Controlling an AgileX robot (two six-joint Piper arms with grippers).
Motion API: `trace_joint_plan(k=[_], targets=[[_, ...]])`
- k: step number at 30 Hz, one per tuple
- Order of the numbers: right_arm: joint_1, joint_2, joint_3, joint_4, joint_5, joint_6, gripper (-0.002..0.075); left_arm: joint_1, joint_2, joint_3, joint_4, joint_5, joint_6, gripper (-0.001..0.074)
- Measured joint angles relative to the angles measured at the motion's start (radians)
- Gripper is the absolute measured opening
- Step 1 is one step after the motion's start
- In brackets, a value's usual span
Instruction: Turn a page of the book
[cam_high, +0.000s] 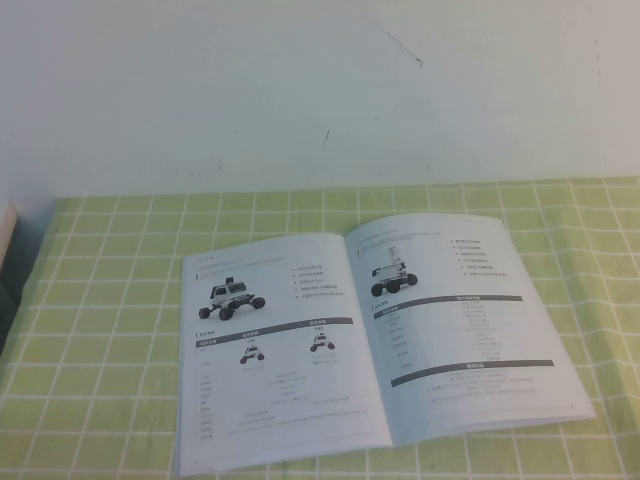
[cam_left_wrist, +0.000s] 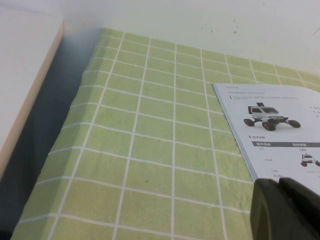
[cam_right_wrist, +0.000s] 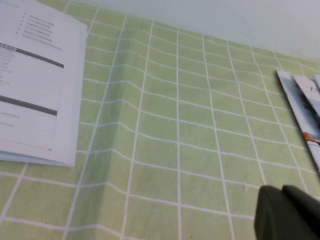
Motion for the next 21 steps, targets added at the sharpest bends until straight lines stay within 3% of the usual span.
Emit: trace_joint_plan(k=[14,21], targets=[[0.000,0.000,0.000,0.032,0.000,0.000,-0.0003,0.000,0.000,0.000,0.000,0.000,0.000,-0.0004],[0.000,0.000,0.000,0.156,0.000,0.000,-0.0003,0.000,0.000,0.000,0.000,0.000,0.002,-0.0004]])
